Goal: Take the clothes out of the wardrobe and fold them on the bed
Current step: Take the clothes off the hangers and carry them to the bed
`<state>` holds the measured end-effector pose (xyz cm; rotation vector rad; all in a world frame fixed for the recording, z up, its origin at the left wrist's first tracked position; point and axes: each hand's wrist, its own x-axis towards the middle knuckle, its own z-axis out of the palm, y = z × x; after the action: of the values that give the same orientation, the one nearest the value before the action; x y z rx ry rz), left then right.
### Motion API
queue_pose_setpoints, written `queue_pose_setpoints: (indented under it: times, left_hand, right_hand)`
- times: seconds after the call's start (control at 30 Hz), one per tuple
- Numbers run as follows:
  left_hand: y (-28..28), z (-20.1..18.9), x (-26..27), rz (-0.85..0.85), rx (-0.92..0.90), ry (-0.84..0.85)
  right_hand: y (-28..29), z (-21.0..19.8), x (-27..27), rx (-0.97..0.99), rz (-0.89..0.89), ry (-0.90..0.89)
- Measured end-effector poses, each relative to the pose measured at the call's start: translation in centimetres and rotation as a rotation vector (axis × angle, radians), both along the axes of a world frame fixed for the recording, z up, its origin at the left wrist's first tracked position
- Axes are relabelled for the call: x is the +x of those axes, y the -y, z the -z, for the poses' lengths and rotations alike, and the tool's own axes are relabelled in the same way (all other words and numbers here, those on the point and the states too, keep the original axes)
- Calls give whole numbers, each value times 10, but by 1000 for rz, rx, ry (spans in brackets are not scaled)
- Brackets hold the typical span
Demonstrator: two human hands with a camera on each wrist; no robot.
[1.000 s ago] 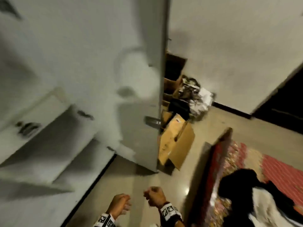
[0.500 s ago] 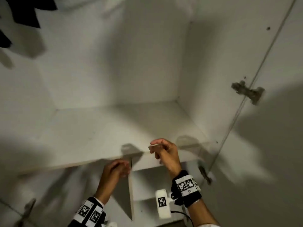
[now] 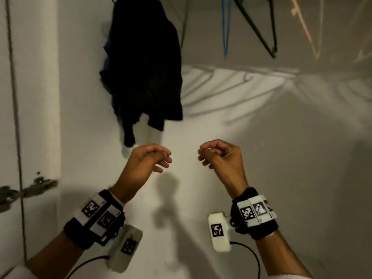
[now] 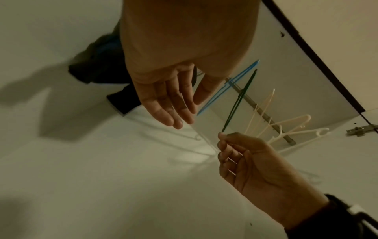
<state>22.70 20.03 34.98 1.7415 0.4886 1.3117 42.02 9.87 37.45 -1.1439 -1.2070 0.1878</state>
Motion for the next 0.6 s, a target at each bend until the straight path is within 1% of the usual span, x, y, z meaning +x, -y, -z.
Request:
queue_pose_setpoints:
  times: [0.13,0.23,0.3,0.4,0.47,0.6]
  left_hand:
    - [-21,-77,-18,-223,101,116]
    - [-34,-126,-36,-343,142,223]
    - [-43,-159,-46,-384,181,307]
    - [-55,-212,-60,-357,185,396]
    - [-69,-247,-68,-355,165,387]
    - [-86,-295,-68,-399,212,246]
  right_hand:
    - [-41,-58,14,59,-79,115]
    - [-64,-88,14,111,-107,191]
    - [-77,-106,11,149,-102,250]
    - [-93,-133,5,199,-74,306]
    - [-102,-150,0,234,-8,372]
    - [-118,-180,-13,214,163,524]
